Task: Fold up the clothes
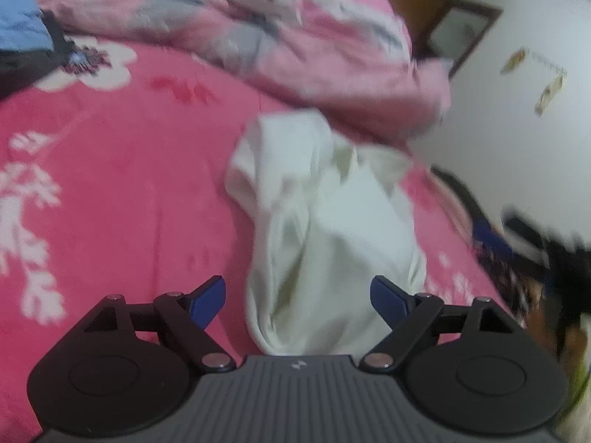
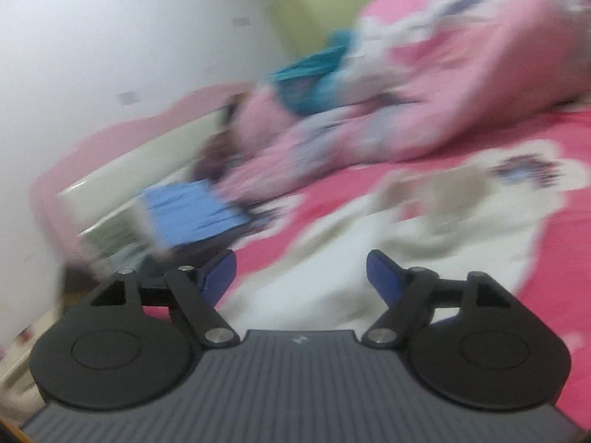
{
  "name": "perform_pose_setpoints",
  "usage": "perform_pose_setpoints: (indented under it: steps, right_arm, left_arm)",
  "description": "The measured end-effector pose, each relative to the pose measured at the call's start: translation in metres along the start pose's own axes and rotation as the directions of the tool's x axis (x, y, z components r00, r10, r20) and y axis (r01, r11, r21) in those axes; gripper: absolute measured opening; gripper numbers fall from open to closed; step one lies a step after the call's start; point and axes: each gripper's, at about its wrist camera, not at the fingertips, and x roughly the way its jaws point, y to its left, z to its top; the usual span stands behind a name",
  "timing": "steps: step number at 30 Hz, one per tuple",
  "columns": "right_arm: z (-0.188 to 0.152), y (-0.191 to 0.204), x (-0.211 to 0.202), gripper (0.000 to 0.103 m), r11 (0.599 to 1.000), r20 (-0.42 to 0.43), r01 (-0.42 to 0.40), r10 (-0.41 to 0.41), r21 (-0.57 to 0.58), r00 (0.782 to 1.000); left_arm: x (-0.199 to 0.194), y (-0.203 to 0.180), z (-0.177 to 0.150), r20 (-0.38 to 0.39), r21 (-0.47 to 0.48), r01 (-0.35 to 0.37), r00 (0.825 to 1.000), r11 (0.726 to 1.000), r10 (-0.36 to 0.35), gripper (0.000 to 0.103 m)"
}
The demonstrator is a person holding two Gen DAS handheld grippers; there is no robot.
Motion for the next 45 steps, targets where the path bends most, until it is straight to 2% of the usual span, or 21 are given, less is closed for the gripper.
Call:
perform_pose_setpoints:
  steps: [3,6,9,11,13,14,15,16,17,18,19,20,21,22,25,31,35,36,38,41,45]
  right_arm:
    - [0.029,-0.041,0.010,0.085,0.990,0.005,0.131,-0.132,0.054,0.991]
    - [0.049,-0.083,0.047,0.092,0.975,-0.057,0.212,-0.209,0.067,0.976]
    - [0.061,-0.120,0.103,0.093,0.958,-0.152,0.286,-0.280,0.025,0.948]
    - [0.064,-0.135,0.132,0.093,0.957,-0.192,0.289,-0.282,0.009,0.940]
    - [0.062,-0.140,0.161,0.096,0.974,-0.257,0.226,-0.221,-0.010,0.941]
    - [0.059,-0.138,0.175,0.096,0.974,-0.297,0.222,-0.227,-0.052,0.927]
    - [0.054,-0.135,0.185,0.095,0.961,-0.306,0.259,-0.276,-0.097,0.911]
    - [0.050,-0.132,0.195,0.093,0.945,-0.312,0.295,-0.325,-0.142,0.893]
    - [0.045,-0.129,0.205,0.089,0.926,-0.315,0.329,-0.374,-0.186,0.872]
    - [0.043,-0.125,0.205,0.075,0.916,-0.302,0.344,-0.394,-0.206,0.868]
    - [0.043,-0.121,0.199,0.059,0.916,-0.299,0.341,-0.393,-0.214,0.869]
    - [0.042,-0.117,0.194,0.050,0.915,-0.296,0.337,-0.392,-0.222,0.871]
    - [0.042,-0.116,0.186,0.036,0.922,-0.300,0.322,-0.376,-0.215,0.877]
    - [0.041,-0.116,0.177,0.029,0.929,-0.304,0.307,-0.360,-0.208,0.882]
    - [0.037,-0.109,0.142,0.023,0.939,-0.311,0.293,-0.337,-0.180,0.889]
    - [0.013,-0.083,0.055,0.022,0.961,-0.322,0.275,-0.272,-0.039,0.907]
    - [-0.024,-0.052,0.010,0.021,0.979,-0.343,0.192,-0.158,0.066,0.926]
    - [-0.034,-0.044,0.000,0.021,0.982,-0.348,0.167,-0.126,0.089,0.929]
    - [-0.055,-0.027,-0.019,0.023,0.984,-0.355,0.117,-0.062,0.136,0.933]
    - [-0.062,-0.014,-0.038,0.030,0.986,-0.293,0.150,-0.124,0.069,0.948]
    - [-0.037,-0.029,-0.071,0.051,0.982,-0.218,0.163,-0.140,0.091,0.966]
  left_arm:
    - [0.015,-0.005,-0.010,-0.038,0.009,-0.024,0.999,1.000,0.024,0.087]
    - [0.025,-0.010,-0.015,-0.034,0.020,-0.056,0.998,0.998,0.057,0.087]
    - [0.032,-0.020,-0.016,-0.006,0.056,-0.090,0.996,0.994,0.090,0.087]
    - [0.038,-0.025,-0.013,0.006,0.073,-0.106,0.994,0.992,0.105,0.087]
    - [0.045,-0.029,-0.010,0.023,0.089,-0.111,0.994,0.990,0.109,0.085]
    - [0.048,-0.030,-0.008,0.028,0.091,-0.115,0.993,0.989,0.113,0.084]
    - [0.051,-0.031,-0.007,0.033,0.093,-0.120,0.993,0.988,0.117,0.074]
    - [0.055,-0.032,-0.005,0.031,0.099,-0.133,0.991,0.986,0.130,0.056]
    - [0.058,-0.032,-0.003,0.027,0.106,-0.146,0.989,0.984,0.144,0.048]
    - [0.060,-0.032,-0.001,0.029,0.102,-0.156,0.988,0.982,0.154,0.033]
    - [0.058,-0.030,0.001,0.036,0.089,-0.151,0.988,0.985,0.148,0.021]
    - [0.056,-0.028,0.003,0.044,0.076,-0.145,0.989,0.987,0.142,0.018]
    - [0.055,-0.027,0.004,0.052,0.063,-0.139,0.989,0.988,0.136,0.016]
    - [0.051,-0.026,0.008,0.072,0.050,-0.157,0.985,0.986,0.154,0.014]
    - [0.033,-0.020,0.021,0.150,0.015,-0.213,0.966,0.977,0.209,0.012]
    - [0.005,-0.004,0.058,0.253,-0.004,-0.336,0.911,0.942,0.326,0.012]
    - [-0.001,0.014,0.085,0.261,-0.047,-0.347,0.901,0.937,0.347,0.012]
    - [0.000,0.020,0.090,0.247,-0.065,-0.344,0.904,0.937,0.349,0.012]
    - [0.007,0.034,0.095,0.188,-0.123,-0.309,0.926,0.943,0.328,0.012]
    - [0.014,0.043,0.087,0.149,-0.133,-0.325,0.928,0.936,0.343,0.013]
    - [0.011,0.048,0.072,0.144,-0.117,-0.344,0.922,0.931,0.359,0.013]
